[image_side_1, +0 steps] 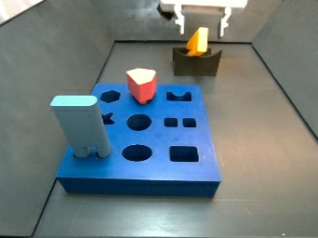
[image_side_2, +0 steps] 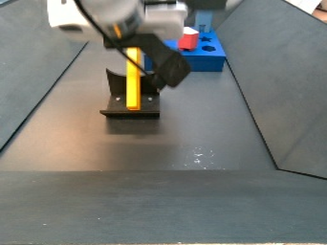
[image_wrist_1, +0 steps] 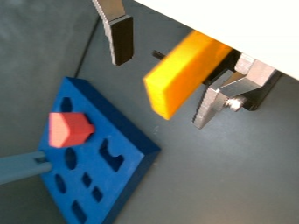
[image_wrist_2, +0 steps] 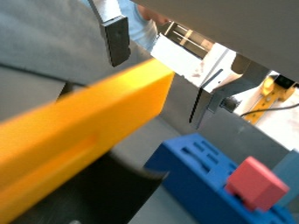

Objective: Pick up the double-square object. Move up. Place the double-square object on the fixture. Regrasp the double-square object. Move to above the board. Insert the double-square object.
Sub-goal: Regrasp the double-square object.

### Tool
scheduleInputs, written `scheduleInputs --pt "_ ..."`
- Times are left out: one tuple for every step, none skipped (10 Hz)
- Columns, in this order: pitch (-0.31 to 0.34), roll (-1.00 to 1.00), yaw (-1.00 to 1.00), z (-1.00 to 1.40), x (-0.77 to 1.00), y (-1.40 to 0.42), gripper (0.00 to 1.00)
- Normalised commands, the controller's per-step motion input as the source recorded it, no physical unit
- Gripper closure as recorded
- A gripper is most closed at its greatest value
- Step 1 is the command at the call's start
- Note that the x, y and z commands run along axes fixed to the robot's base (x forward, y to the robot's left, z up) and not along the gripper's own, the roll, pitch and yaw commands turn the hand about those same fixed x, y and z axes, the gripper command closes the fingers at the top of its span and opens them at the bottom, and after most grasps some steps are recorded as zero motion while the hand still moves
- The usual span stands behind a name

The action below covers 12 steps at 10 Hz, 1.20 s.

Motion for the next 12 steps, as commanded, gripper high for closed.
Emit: scheduleInputs --pt "0.066 0.06 -0.01 1.0 -0.03 0.01 0.0" --pt "0.069 0.06 -0.02 0.84 -0.03 0.01 0.0" --pt "0.072 0.05 -0.03 0.65 -0.03 0.01 0.0" --pt "0.071 0.05 -0.03 0.52 -0.03 0.01 0.0" --pt "0.071 0.05 -0.04 0.26 -0.02 0.01 0.0" --pt "0.045 1.0 0.02 0.81 0.14 -0.83 0.0" --pt "0.043 1.0 0.02 0.7 0.14 -0.79 0.0" --pt "0.039 1.0 0.02 0.55 0.07 -0.64 0.0" --pt "0.034 1.0 0.02 0.28 0.01 -0.37 0.0" --pt "0.031 1.0 0.02 0.14 0.0 -0.24 0.0" --pt "0.03 1.0 0.02 0.05 0.0 -0.1 0.0" --pt "0.03 1.0 0.02 0.04 -0.01 -0.05 0.0"
